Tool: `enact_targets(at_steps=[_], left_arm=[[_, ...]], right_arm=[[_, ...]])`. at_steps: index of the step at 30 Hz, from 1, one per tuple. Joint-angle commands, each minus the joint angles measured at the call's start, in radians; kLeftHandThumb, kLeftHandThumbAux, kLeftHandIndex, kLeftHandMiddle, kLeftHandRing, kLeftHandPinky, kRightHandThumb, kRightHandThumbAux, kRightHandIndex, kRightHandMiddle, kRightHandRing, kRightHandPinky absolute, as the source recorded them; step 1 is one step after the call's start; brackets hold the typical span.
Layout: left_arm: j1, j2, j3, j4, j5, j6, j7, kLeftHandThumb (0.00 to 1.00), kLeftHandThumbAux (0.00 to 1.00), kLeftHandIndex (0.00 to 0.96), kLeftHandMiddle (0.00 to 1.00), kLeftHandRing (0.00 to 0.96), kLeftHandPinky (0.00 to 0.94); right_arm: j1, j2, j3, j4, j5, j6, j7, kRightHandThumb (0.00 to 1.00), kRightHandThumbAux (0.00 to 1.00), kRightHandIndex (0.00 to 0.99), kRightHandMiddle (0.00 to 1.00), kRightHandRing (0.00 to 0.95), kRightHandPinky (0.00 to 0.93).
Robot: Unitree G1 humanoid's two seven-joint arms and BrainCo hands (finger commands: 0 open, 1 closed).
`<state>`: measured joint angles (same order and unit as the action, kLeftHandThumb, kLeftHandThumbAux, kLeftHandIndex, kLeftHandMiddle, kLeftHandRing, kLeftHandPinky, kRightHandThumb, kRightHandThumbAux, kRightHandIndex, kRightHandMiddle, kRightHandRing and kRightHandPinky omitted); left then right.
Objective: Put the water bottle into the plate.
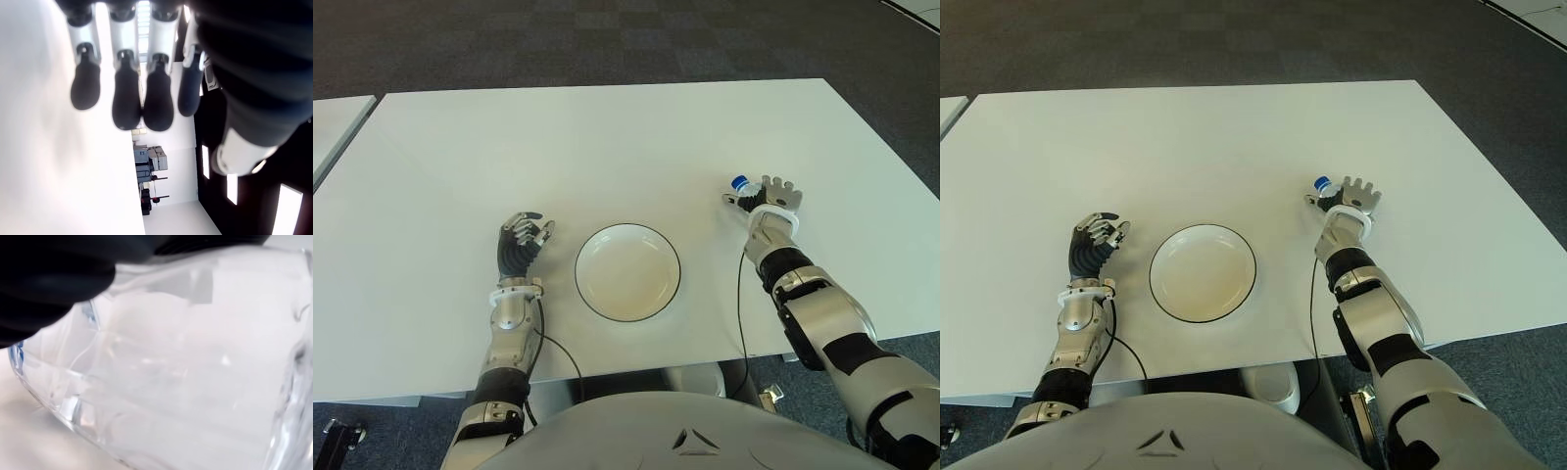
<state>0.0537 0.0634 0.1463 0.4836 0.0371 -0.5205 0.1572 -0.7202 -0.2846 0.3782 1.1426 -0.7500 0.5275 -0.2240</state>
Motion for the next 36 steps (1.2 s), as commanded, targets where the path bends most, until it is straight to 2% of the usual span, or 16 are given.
enact_targets(at_steps=[1,12,18,22,27,29,34,36], left_arm=[[-0.003,-0.007,0.009,0.014,-0.008,0.005,0.009,0.707,0.715,0.438,0.709,0.684,0.671],[-0.008,-0.003,0.014,0.041,-0.011,-0.039,0.004,0.708,0.715,0.437,0.720,0.698,0.689],[-0.008,-0.001,0.013,0.045,-0.015,-0.041,-0.003,0.707,0.715,0.437,0.720,0.698,0.688],[-0.009,-0.001,0.014,0.046,-0.018,-0.040,-0.005,0.706,0.716,0.437,0.721,0.700,0.691],[-0.008,0.001,0.015,0.043,-0.027,-0.035,-0.009,0.706,0.715,0.437,0.715,0.692,0.671],[-0.009,0.003,0.014,0.047,-0.027,-0.042,-0.011,0.707,0.715,0.437,0.712,0.689,0.669],[-0.009,0.003,0.014,0.048,-0.031,-0.047,-0.013,0.707,0.715,0.437,0.709,0.687,0.670],[-0.009,0.002,0.013,0.046,-0.032,-0.045,-0.013,0.707,0.715,0.437,0.710,0.689,0.674]], right_arm=[[0.078,0.058,-0.023,0.102,0.081,0.006,0.082,0.430,0.292,0.000,0.000,0.000,0.001],[0.077,0.065,-0.039,0.134,0.104,0.022,0.036,0.404,0.372,0.000,0.000,0.000,0.080],[0.080,0.066,-0.039,0.135,0.104,0.025,0.028,0.366,0.420,0.000,0.000,0.000,0.175],[0.081,0.065,-0.031,0.133,0.098,0.027,0.034,0.360,0.461,0.015,0.000,0.046,0.251],[0.084,0.065,-0.032,0.121,0.103,0.020,0.030,0.408,0.487,0.066,0.023,0.091,0.274],[0.089,0.065,-0.044,0.114,0.113,0.009,0.009,0.424,0.497,0.071,0.033,0.099,0.272],[0.133,0.068,-0.139,0.066,0.187,-0.076,-0.173,0.453,0.527,0.076,0.077,0.127,0.283],[0.153,0.068,-0.174,0.051,0.215,-0.128,-0.240,0.496,0.536,0.135,0.121,0.171,0.329]])
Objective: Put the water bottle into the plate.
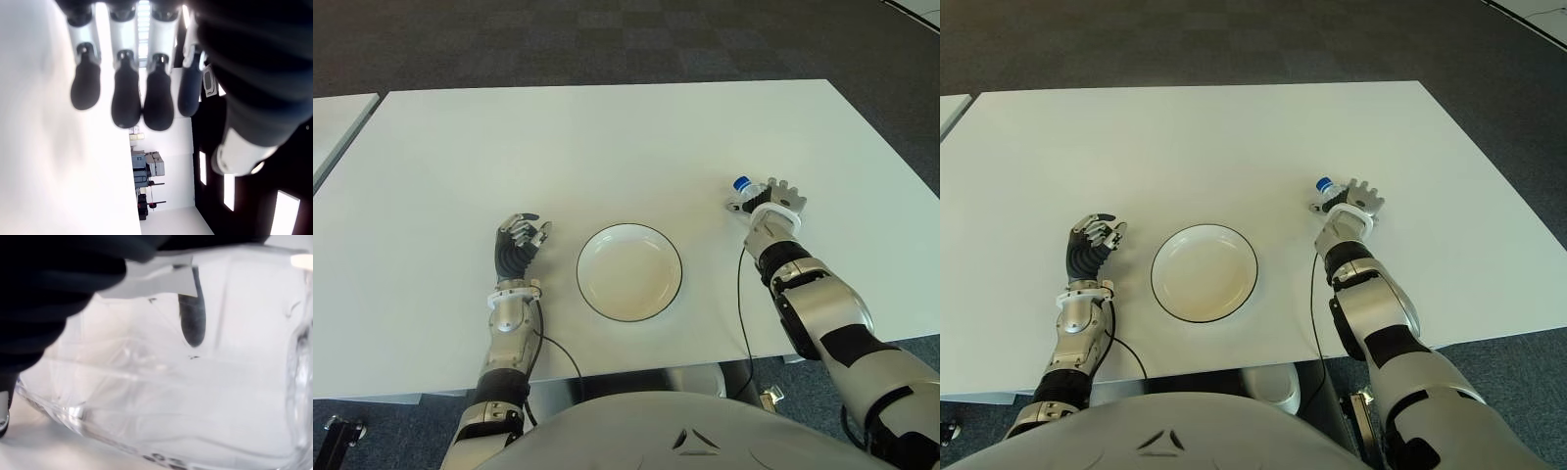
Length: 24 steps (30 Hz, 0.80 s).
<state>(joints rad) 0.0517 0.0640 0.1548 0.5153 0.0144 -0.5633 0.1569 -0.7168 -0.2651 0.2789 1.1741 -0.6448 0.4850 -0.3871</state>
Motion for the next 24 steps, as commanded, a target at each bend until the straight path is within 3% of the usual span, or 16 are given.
enact_targets(at_steps=[1,4,8,12,16,24], left_arm=[[-0.008,0.001,0.005,0.014,-0.009,-0.001,-0.012,0.708,0.715,0.437,0.711,0.689,0.676],[-0.007,-0.001,0.004,0.008,-0.007,0.002,-0.007,0.708,0.715,0.437,0.715,0.693,0.686],[-0.005,-0.001,0.003,0.006,-0.004,0.001,-0.004,0.708,0.715,0.438,0.718,0.696,0.686],[-0.004,-0.002,0.003,0.004,-0.004,0.000,-0.003,0.709,0.715,0.438,0.719,0.696,0.683],[-0.001,-0.001,0.002,-0.001,-0.006,-0.013,-0.009,0.708,0.715,0.438,0.719,0.695,0.679],[0.003,-0.002,0.001,-0.010,-0.008,-0.011,-0.011,0.709,0.714,0.438,0.718,0.693,0.673]], right_arm=[[0.154,0.049,-0.084,0.017,0.117,-0.100,-0.095,0.516,0.540,0.165,0.141,0.192,0.350],[0.169,0.043,-0.117,0.024,0.143,-0.165,-0.156,0.567,0.546,0.242,0.213,0.272,0.411],[0.175,0.030,-0.147,0.059,0.168,-0.255,-0.200,0.642,0.553,0.347,0.395,0.434,0.517],[0.173,0.029,-0.164,0.083,0.182,-0.305,-0.227,0.663,0.557,0.381,0.447,0.482,0.551],[0.186,0.034,-0.210,0.093,0.215,-0.412,-0.344,0.706,0.675,0.419,0.633,0.654,0.704],[0.194,0.051,-0.239,0.102,0.231,-0.527,-0.513,0.723,0.704,0.435,0.743,0.754,0.802]])
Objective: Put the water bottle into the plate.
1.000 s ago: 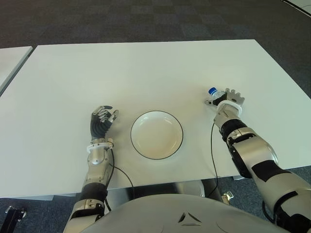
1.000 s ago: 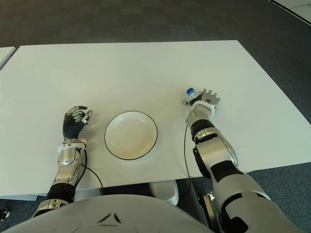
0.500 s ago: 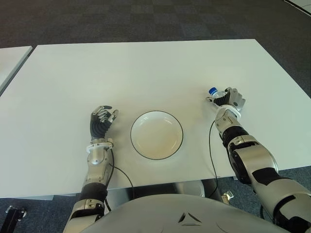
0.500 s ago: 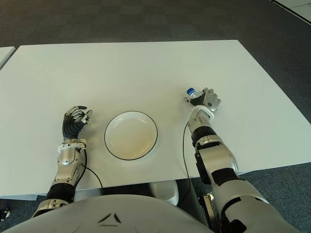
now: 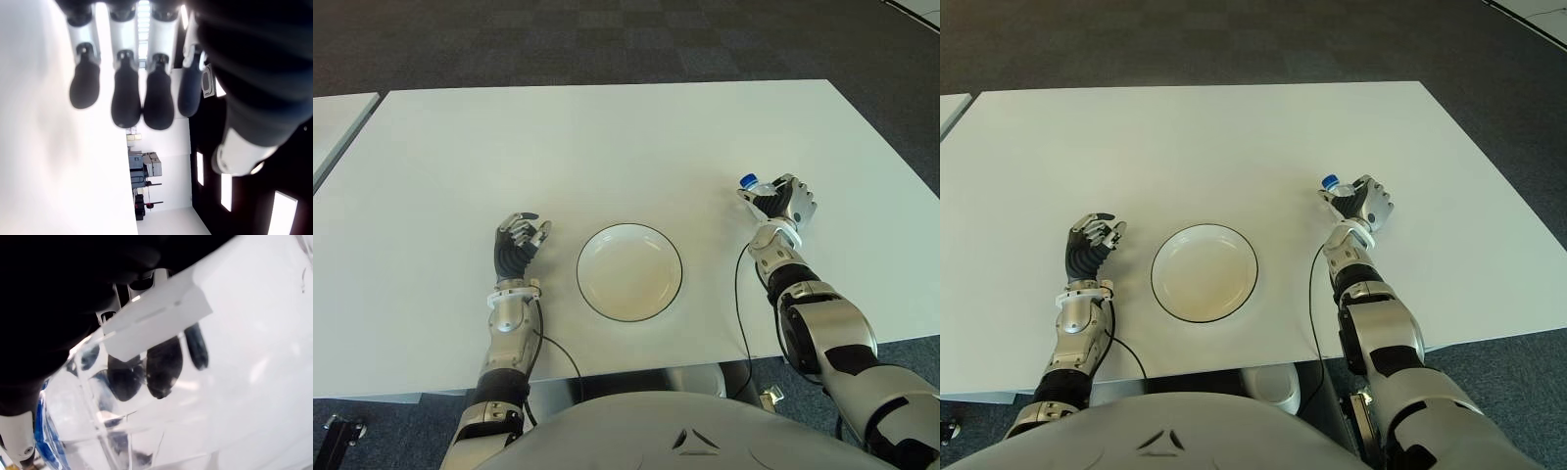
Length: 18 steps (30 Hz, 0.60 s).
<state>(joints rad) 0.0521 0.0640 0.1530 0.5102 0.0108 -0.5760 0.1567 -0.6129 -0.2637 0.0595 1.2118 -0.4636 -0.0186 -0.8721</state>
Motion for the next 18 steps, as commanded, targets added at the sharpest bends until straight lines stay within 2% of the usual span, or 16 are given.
enact_targets(at_steps=[1,8,18], left_arm=[[0.002,-0.002,0.002,-0.005,-0.006,0.000,-0.011,0.709,0.714,0.438,0.718,0.694,0.674],[0.000,-0.005,0.002,0.006,-0.013,-0.032,-0.016,0.709,0.715,0.437,0.722,0.700,0.681],[-0.001,-0.002,-0.001,0.010,-0.013,-0.039,-0.021,0.708,0.716,0.436,0.718,0.700,0.679]], right_arm=[[0.091,0.050,-0.020,0.066,0.049,-0.034,-0.043,0.723,0.704,0.436,0.745,0.757,0.804],[0.099,0.052,-0.017,0.081,0.040,-0.103,-0.124,0.733,0.705,0.442,0.800,0.799,0.828],[0.101,0.055,-0.040,0.090,0.065,-0.175,-0.135,0.738,0.707,0.442,0.848,0.843,0.842]])
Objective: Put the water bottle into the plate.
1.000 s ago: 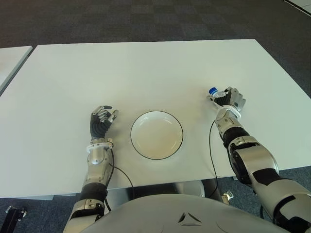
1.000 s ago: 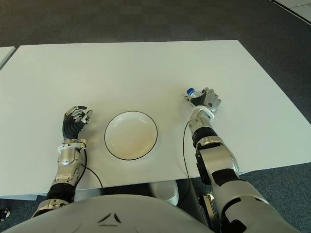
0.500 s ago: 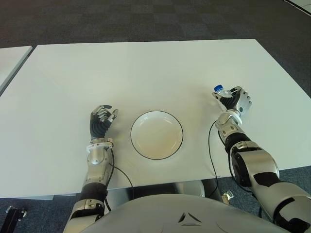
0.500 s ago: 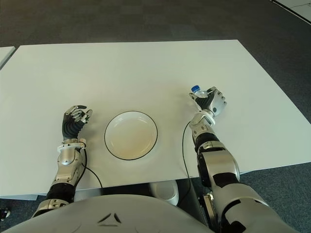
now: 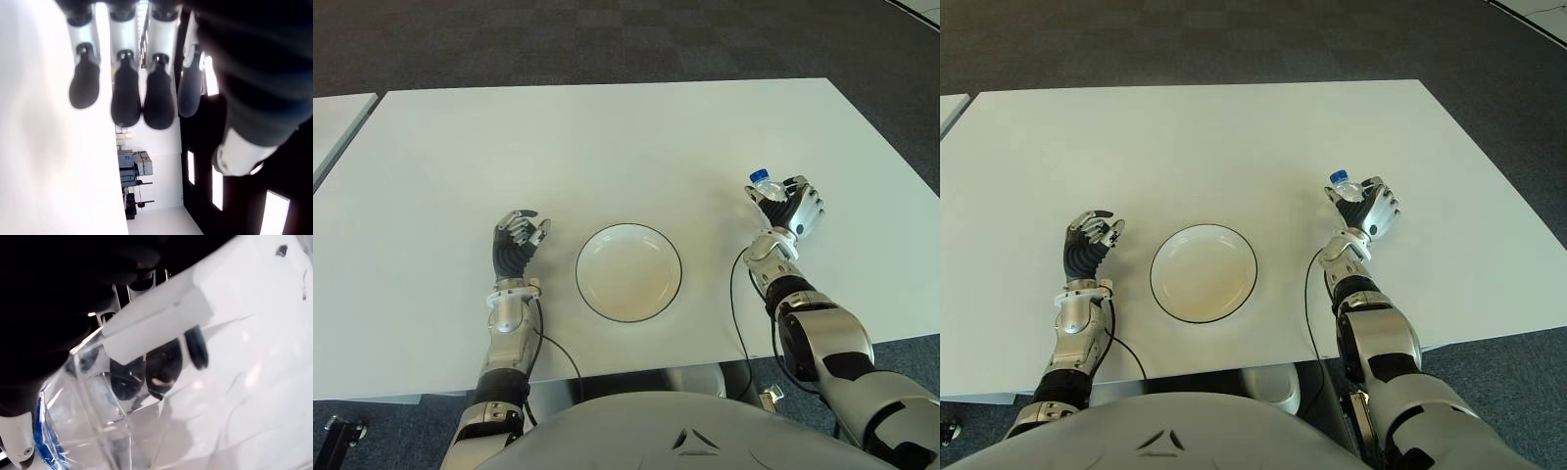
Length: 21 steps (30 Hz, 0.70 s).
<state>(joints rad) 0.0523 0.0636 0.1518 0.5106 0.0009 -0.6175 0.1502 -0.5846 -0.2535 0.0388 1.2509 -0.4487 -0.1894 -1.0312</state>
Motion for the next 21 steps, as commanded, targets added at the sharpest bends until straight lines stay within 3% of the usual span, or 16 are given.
enact_targets(at_steps=[1,21], left_arm=[[-0.001,-0.001,-0.001,0.009,-0.001,0.004,-0.014,0.708,0.716,0.436,0.718,0.699,0.679],[0.003,-0.009,0.005,-0.013,0.007,0.048,0.012,0.711,0.715,0.438,0.705,0.681,0.659]], right_arm=[[0.072,0.046,-0.024,0.049,0.056,-0.012,0.023,0.738,0.707,0.442,0.850,0.844,0.842],[0.062,0.067,-0.046,0.025,0.085,-0.111,-0.036,0.739,0.708,0.441,0.861,0.854,0.838]])
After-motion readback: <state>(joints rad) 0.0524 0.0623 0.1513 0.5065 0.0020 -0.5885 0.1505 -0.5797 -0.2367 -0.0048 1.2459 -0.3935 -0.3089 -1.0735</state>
